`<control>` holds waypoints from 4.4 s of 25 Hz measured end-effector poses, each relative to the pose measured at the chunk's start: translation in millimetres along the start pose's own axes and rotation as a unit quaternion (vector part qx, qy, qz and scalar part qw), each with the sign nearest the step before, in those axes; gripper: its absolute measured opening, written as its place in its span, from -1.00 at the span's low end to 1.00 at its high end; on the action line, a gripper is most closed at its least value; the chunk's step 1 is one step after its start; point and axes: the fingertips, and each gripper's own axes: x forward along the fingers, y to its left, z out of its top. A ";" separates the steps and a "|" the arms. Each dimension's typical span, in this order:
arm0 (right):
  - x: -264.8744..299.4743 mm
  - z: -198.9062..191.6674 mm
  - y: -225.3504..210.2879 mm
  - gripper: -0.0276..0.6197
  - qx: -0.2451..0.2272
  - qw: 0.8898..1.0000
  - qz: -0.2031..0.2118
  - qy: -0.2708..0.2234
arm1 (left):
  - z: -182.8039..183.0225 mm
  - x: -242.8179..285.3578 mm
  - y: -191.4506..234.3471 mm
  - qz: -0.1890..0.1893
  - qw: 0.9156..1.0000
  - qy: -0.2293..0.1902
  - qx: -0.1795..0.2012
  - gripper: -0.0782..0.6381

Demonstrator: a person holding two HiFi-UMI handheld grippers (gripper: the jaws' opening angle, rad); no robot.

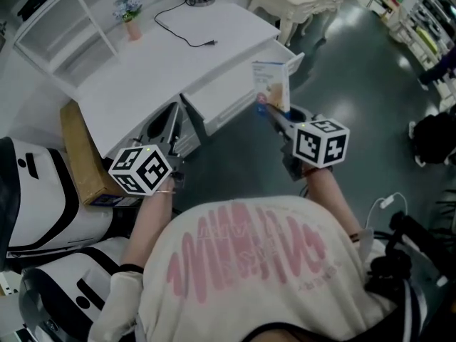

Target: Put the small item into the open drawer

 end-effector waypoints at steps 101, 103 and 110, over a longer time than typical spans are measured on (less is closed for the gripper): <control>354.4 -179.3 -111.4 -0.17 -0.447 0.683 0.334 0.471 | -172.1 46.9 160.2 0.278 0.941 0.064 -0.182 -0.70; 357.8 -178.6 -112.3 -0.16 -0.448 0.685 0.333 0.468 | -170.5 47.6 162.2 0.279 0.941 0.063 -0.182 -0.70; 371.0 -174.7 -111.6 -0.08 -0.447 0.695 0.331 0.455 | -166.6 56.2 168.0 0.280 0.942 0.059 -0.178 -0.70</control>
